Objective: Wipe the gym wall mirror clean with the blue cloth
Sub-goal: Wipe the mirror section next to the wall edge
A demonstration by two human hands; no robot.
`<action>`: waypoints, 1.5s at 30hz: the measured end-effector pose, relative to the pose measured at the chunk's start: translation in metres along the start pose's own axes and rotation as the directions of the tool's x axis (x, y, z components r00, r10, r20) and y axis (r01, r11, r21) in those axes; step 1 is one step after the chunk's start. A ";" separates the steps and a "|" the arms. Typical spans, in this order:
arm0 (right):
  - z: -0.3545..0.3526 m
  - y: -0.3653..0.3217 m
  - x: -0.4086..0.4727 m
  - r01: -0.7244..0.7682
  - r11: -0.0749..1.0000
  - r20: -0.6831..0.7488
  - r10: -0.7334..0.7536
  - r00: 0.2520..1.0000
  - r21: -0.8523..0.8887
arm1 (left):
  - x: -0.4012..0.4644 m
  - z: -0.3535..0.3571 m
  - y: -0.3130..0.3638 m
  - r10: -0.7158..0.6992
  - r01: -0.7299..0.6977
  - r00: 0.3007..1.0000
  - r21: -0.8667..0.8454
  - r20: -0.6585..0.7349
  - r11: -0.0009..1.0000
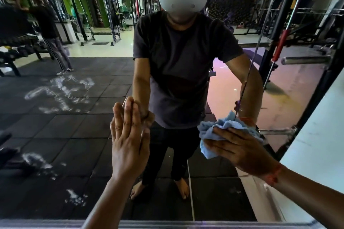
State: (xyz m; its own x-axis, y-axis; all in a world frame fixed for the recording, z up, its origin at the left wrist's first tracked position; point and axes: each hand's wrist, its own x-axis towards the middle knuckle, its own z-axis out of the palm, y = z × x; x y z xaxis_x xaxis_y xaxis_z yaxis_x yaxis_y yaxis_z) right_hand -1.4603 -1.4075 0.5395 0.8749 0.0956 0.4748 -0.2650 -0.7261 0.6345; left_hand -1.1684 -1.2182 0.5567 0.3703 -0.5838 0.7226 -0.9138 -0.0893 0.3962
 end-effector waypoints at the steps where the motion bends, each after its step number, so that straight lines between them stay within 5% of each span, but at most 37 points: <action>1: 0.002 -0.007 0.005 -0.032 0.999 -0.018 0.032 0.999 0.017 | 0.000 0.003 0.000 -0.014 0.014 1.000 0.001 -0.001 1.000; 7: 0.007 -0.068 0.113 0.038 0.987 -0.065 -0.029 0.997 0.154 | -0.002 0.012 0.003 -0.063 0.063 0.998 -0.020 -0.012 0.998; 15: -0.004 -0.009 0.021 -0.015 0.993 -0.025 0.017 1.000 0.114 | -0.004 0.000 0.002 -0.025 0.026 1.000 -0.082 0.010 0.996; 23: 0.006 -0.043 0.109 0.134 0.974 -0.105 -0.116 0.988 0.180 | -0.007 -0.003 -0.001 -0.014 0.017 0.999 -0.056 0.042 0.998; 28: -0.032 0.026 0.054 -0.076 0.995 -0.158 0.086 0.984 0.067 | -0.008 -0.011 0.004 -0.019 0.020 0.998 -0.023 0.066 1.000; 31: -0.045 0.021 0.106 -0.362 0.918 -0.324 0.395 0.859 0.161 | -0.006 -0.012 0.013 -0.067 0.066 0.996 0.026 0.054 0.998; 33: -0.041 -0.007 0.151 -0.411 0.873 -0.337 0.483 0.808 0.263 | 0.004 -0.015 0.016 -0.064 0.062 0.998 0.047 0.023 0.997; 36: -0.026 -0.025 0.157 -0.065 0.987 -0.225 0.098 0.970 0.149 | 0.024 -0.029 0.017 -0.035 0.035 0.999 0.087 0.008 0.996; 38: -0.031 -0.005 0.140 -0.005 0.992 -0.215 0.032 0.976 0.125 | 0.037 -0.044 0.014 -0.009 0.010 1.000 0.117 -0.011 0.993; 40: -0.046 0.015 0.139 -0.196 0.963 -0.281 0.243 0.928 0.187 | 0.050 -0.060 0.008 0.015 -0.012 1.000 0.142 -0.025 0.990; 44: -0.066 -0.006 0.207 -0.572 0.725 -0.415 0.689 0.594 0.384 | 0.082 -0.089 -0.007 0.041 -0.032 0.998 0.157 -0.055 0.987; 45: -0.066 -0.024 0.232 -0.565 0.710 -0.400 0.704 0.587 0.420 | 0.089 -0.097 -0.012 0.058 -0.049 0.997 0.151 -0.056 0.987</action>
State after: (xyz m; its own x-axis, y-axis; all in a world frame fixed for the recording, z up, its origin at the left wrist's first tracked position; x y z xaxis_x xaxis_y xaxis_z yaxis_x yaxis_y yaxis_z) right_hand -1.2780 -1.3225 0.6748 0.1649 -0.1826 0.9693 -0.5122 -0.8557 -0.0741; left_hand -1.1084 -1.1912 0.6714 0.3253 -0.5418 0.7750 -0.9456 -0.1815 0.2700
